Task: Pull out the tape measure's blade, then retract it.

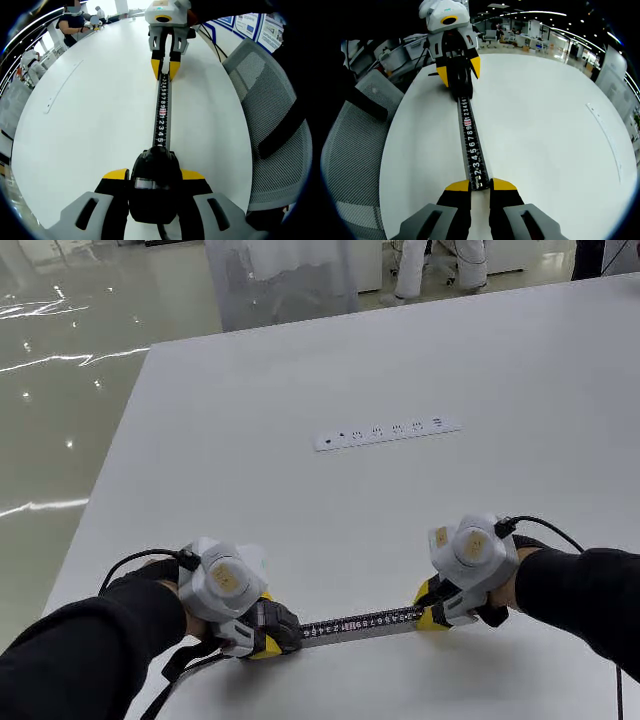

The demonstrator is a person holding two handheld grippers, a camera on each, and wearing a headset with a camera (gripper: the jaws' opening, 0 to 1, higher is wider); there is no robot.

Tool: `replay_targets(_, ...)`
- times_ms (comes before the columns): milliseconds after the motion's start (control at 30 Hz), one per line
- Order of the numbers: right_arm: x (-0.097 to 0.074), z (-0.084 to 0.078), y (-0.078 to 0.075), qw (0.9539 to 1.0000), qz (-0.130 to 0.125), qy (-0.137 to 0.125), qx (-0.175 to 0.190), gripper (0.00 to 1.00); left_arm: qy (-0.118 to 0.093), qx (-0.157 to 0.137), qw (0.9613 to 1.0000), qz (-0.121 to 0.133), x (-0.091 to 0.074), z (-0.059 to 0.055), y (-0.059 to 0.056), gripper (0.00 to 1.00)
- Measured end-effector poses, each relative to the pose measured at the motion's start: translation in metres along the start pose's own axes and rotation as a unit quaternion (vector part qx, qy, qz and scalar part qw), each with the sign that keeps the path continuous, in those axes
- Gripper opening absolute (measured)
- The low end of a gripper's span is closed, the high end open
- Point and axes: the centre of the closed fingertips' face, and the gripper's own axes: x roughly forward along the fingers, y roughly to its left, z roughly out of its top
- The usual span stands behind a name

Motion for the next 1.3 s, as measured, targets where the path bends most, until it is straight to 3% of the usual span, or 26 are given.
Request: replay_targets(1300, -0.008, -0.013, -0.005, 1.0000, -0.005, 0.005, 0.006, 0.08, -0.001, -0.001, 1.0000, 0.000, 0.001, 0.000, 0.001, 0.32)
